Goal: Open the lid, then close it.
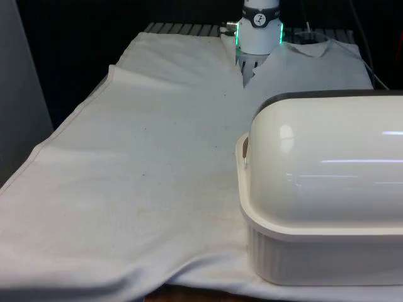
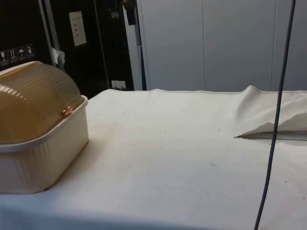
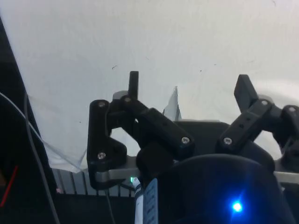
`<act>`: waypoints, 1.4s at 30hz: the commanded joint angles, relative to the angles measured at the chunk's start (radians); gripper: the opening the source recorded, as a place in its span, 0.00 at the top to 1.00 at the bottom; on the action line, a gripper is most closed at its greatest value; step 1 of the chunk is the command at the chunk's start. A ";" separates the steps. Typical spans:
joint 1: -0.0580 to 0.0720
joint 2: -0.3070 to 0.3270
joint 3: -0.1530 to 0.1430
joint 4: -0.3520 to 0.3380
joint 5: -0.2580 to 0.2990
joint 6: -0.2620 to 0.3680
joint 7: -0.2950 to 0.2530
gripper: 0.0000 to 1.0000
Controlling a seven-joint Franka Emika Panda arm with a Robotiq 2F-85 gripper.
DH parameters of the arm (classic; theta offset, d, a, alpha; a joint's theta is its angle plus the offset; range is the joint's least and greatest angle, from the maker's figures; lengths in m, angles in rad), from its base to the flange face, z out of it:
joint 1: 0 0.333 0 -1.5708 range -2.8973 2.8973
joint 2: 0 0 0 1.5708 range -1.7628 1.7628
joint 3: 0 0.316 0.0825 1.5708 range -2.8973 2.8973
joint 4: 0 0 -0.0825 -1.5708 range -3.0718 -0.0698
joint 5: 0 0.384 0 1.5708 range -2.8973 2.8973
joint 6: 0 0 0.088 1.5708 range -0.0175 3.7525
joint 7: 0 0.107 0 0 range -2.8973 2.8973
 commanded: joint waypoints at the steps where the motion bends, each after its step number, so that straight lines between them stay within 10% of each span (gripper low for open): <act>1: 0.000 0.000 -0.001 -0.001 -0.002 0.002 0.004 0.04; 18: 0.000 0.000 -0.001 -0.002 -0.003 0.002 0.004 1.00; 42: 0.009 -0.033 0.029 -0.057 0.017 0.124 -0.003 1.00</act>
